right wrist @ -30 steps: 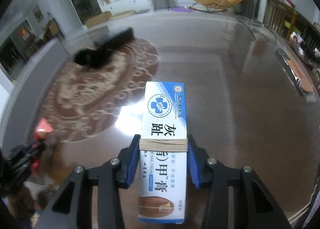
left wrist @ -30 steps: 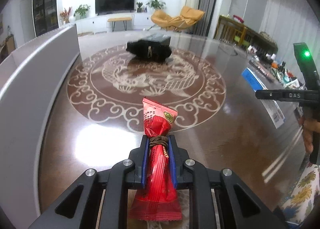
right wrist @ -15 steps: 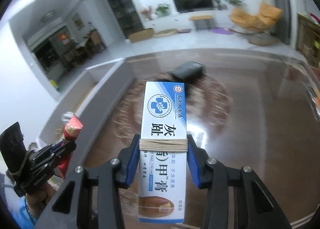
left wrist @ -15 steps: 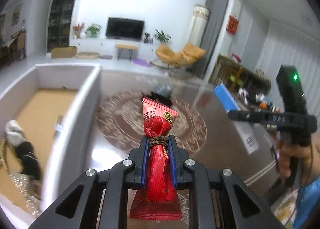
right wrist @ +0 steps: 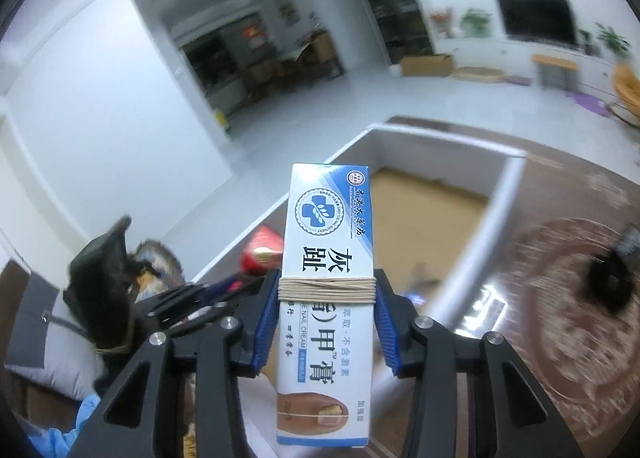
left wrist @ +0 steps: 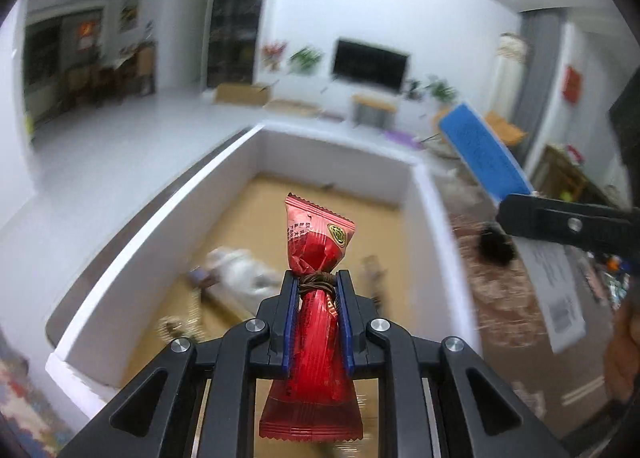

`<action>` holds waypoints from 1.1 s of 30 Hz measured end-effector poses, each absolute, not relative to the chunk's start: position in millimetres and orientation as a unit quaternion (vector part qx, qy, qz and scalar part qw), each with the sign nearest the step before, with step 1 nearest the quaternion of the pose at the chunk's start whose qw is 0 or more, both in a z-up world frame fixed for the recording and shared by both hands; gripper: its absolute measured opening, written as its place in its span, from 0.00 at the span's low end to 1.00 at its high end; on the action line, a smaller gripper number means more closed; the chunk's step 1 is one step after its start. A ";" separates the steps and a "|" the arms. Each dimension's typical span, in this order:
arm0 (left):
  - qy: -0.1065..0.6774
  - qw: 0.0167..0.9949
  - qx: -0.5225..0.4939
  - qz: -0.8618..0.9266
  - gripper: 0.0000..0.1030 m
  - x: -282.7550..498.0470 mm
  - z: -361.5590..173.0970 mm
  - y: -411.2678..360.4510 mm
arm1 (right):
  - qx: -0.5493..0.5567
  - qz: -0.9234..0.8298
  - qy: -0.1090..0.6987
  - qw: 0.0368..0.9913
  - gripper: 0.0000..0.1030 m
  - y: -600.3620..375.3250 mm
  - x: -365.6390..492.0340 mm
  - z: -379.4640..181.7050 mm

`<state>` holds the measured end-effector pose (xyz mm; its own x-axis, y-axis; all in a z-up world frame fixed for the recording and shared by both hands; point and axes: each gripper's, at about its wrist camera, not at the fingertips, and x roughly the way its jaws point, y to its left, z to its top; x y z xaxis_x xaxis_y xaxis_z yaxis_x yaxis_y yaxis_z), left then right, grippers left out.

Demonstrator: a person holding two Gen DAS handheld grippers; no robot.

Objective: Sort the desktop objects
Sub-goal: 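Carry the medicine box and red packet to the bin and release both, then move both grippers back over the table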

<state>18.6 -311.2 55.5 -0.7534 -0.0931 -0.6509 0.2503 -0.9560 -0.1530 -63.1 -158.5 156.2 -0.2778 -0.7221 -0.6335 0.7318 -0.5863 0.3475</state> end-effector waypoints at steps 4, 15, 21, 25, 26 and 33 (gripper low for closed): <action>0.121 0.111 0.383 -0.909 0.17 8.9 27.3 -337.0 | 0.406 -0.791 0.064 0.453 0.43 -213.3 -59.7 122.6; 0.113 0.185 0.408 -0.887 0.97 3.5 12.8 -348.5 | 0.413 -0.794 0.124 0.428 0.88 -233.7 -59.2 73.3; 0.132 0.215 0.374 -0.892 0.97 18.4 15.7 -354.4 | 0.352 -0.830 0.090 0.423 0.91 -191.6 -61.5 102.1; 0.144 0.215 0.333 -0.907 0.97 37.0 30.7 -336.7 | 0.298 -0.863 0.089 0.397 0.96 -141.6 -55.6 116.2; 0.143 0.213 0.325 -0.910 0.97 40.4 35.4 -329.8 | 0.289 -0.870 0.091 0.388 0.97 -133.8 -54.6 122.0; 0.125 0.115 0.273 -0.947 0.98 54.6 76.0 -240.8 | 0.289 -0.913 0.135 0.252 1.00 11.5 -74.0 67.9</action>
<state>54.6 -240.8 76.0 -0.8248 -0.1491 -0.5454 0.2860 -0.9421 -0.1749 -74.0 11.5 67.9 -0.7053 -0.3827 -0.5967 0.5390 -0.8363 -0.1008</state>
